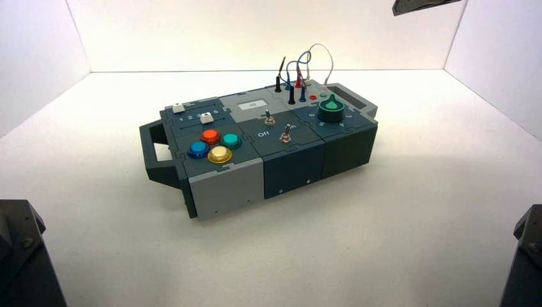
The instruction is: Push the green button with the left gripper.
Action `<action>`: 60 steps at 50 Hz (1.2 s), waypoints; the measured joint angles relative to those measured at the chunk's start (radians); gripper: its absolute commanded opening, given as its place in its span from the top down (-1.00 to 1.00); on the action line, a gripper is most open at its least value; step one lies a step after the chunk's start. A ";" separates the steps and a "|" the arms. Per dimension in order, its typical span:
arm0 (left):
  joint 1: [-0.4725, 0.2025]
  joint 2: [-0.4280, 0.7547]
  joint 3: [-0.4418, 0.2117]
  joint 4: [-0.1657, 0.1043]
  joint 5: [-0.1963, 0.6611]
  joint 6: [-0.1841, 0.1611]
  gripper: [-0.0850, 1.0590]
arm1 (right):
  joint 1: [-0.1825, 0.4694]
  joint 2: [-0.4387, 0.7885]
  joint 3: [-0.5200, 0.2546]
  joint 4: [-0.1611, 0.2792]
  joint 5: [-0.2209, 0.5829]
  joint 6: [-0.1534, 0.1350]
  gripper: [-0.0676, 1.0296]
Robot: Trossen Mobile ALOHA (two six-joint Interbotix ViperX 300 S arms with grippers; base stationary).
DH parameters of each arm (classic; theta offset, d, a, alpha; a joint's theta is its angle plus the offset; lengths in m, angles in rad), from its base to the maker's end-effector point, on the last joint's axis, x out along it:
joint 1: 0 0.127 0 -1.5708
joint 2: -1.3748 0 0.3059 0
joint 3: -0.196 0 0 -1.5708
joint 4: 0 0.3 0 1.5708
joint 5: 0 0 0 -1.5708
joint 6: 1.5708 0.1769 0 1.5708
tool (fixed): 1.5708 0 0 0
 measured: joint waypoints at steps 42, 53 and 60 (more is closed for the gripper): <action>-0.396 0.345 -0.060 -0.015 0.120 -0.003 0.91 | 0.000 0.064 -0.014 0.000 0.003 0.000 0.92; -0.442 0.446 -0.109 -0.031 0.164 -0.017 0.91 | 0.000 0.064 -0.015 0.000 0.005 -0.002 0.92; -0.505 0.538 -0.167 -0.034 0.201 -0.028 0.91 | 0.000 0.063 -0.015 0.000 0.005 -0.002 0.92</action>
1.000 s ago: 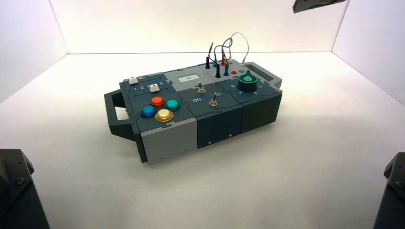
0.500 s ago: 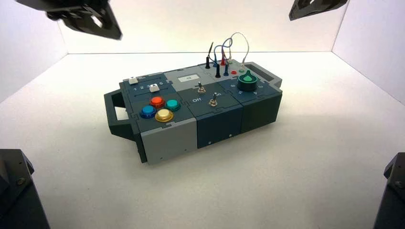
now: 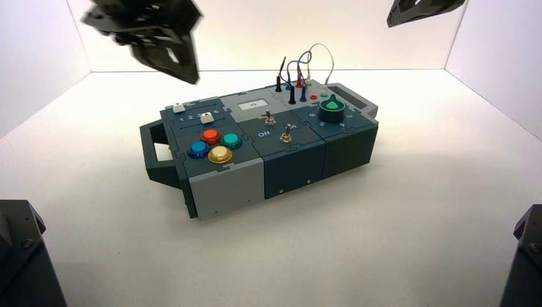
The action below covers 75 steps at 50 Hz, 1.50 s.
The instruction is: Push the green button with the left gripper.
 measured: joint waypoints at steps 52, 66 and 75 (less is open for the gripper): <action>-0.130 0.385 -0.164 0.012 0.002 -0.006 0.91 | 0.000 -0.002 -0.002 -0.008 0.003 0.000 0.92; -0.130 0.385 -0.158 0.014 0.021 -0.005 0.91 | 0.000 0.000 -0.002 -0.009 0.003 0.000 0.92; -0.130 0.385 -0.140 0.018 0.023 -0.003 0.91 | 0.000 0.000 -0.002 -0.011 0.002 0.002 0.92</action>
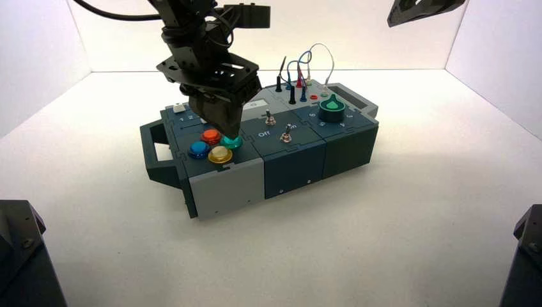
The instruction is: Push the green button with the left gripper.
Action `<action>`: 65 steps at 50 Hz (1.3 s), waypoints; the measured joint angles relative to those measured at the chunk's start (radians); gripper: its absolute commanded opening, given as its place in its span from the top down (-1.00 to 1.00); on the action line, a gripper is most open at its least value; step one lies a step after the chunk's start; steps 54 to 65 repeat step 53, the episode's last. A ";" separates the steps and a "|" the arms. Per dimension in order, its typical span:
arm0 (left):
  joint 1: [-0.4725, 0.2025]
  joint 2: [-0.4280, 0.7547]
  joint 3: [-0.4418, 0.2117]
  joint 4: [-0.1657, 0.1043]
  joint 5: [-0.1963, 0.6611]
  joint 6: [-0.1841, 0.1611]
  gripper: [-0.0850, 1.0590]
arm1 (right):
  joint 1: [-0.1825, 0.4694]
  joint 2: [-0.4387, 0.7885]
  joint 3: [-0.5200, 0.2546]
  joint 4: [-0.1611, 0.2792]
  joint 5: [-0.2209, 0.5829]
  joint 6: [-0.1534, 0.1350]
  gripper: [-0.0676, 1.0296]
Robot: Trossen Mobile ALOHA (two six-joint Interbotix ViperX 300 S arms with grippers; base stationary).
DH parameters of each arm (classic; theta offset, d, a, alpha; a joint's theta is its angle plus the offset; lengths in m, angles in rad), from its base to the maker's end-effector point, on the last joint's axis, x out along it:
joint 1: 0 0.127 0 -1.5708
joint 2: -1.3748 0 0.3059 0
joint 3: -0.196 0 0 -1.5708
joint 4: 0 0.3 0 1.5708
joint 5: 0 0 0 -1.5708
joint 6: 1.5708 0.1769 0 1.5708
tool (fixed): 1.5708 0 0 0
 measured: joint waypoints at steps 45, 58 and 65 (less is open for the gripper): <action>0.000 -0.117 0.008 0.003 -0.005 0.000 0.91 | 0.000 -0.005 -0.005 -0.002 0.020 -0.002 0.92; 0.000 -0.127 0.017 0.005 -0.003 0.000 0.91 | 0.000 -0.008 -0.005 -0.002 0.021 -0.002 0.92; 0.000 -0.127 0.017 0.005 -0.003 0.000 0.91 | 0.000 -0.008 -0.005 -0.002 0.021 -0.002 0.92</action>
